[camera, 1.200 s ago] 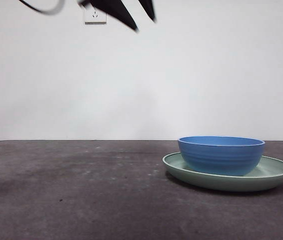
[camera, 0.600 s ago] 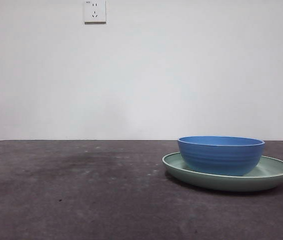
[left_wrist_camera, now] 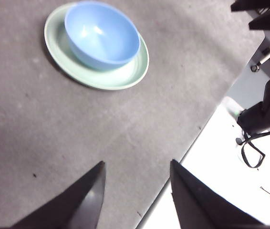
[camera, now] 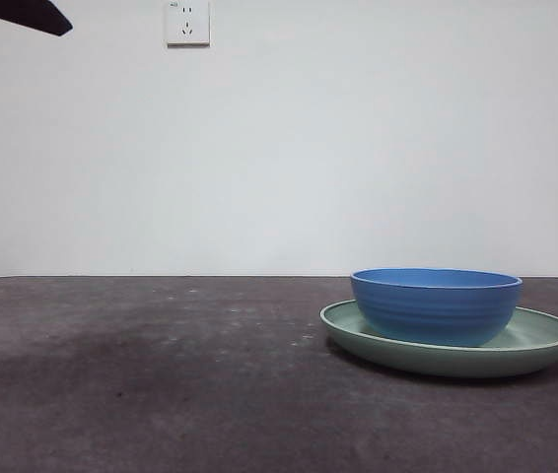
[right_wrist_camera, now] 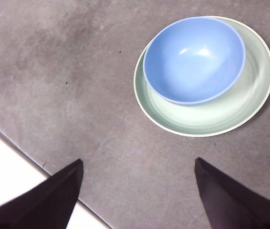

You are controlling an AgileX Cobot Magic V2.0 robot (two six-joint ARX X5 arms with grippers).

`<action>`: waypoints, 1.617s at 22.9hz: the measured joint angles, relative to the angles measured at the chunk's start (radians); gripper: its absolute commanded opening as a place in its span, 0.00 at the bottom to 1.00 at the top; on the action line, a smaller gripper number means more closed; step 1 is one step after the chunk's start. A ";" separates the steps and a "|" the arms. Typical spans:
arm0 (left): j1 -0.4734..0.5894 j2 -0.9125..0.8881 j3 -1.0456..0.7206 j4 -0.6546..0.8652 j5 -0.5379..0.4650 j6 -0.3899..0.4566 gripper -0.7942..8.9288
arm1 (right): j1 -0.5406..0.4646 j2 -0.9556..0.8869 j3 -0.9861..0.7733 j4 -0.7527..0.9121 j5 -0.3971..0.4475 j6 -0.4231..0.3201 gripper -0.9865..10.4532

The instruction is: Pick up the blue bowl, put it on the green plate, put it on desk

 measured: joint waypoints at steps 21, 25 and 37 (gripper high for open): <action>0.000 0.000 0.000 -0.001 0.000 0.000 0.31 | -0.010 0.022 0.000 0.114 0.273 0.169 0.41; 0.000 0.000 0.000 -0.001 0.000 0.000 0.31 | -0.039 0.103 0.002 0.169 0.283 0.200 0.41; 0.000 0.000 0.000 -0.001 0.000 0.000 0.31 | -0.124 0.475 0.002 0.380 0.209 0.211 0.41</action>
